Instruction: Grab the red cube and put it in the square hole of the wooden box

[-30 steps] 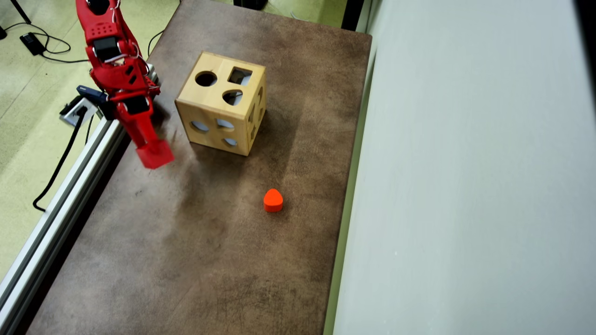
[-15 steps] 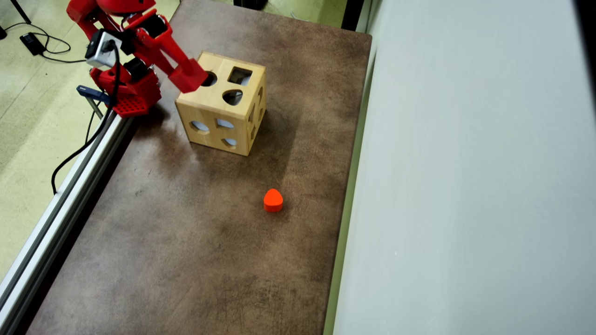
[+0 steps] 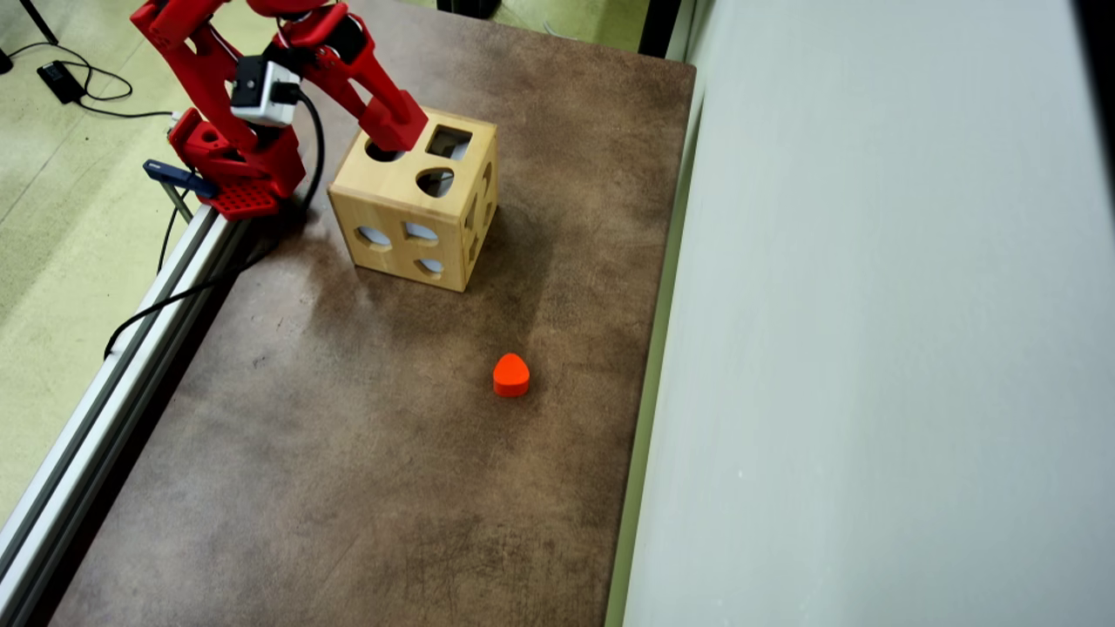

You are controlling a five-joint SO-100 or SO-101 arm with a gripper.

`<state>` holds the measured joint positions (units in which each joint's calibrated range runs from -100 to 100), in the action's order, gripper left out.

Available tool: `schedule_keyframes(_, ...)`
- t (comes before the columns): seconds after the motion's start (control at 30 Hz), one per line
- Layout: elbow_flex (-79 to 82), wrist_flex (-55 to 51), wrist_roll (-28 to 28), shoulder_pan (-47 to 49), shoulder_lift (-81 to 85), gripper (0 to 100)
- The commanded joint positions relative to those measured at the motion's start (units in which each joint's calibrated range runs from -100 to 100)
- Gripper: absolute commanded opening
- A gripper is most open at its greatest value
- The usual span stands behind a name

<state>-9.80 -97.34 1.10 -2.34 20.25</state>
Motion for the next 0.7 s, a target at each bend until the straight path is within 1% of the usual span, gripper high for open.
schedule_keyframes(0.0, -2.8, -0.4, 0.7, 2.5, -2.0, 2)
schedule_keyframes(0.3, -10.7, -0.4, 0.3, 6.1, -9.6, 2)
schedule_keyframes(0.67, -10.4, -0.4, 0.3, 9.2, -14.2, 2)
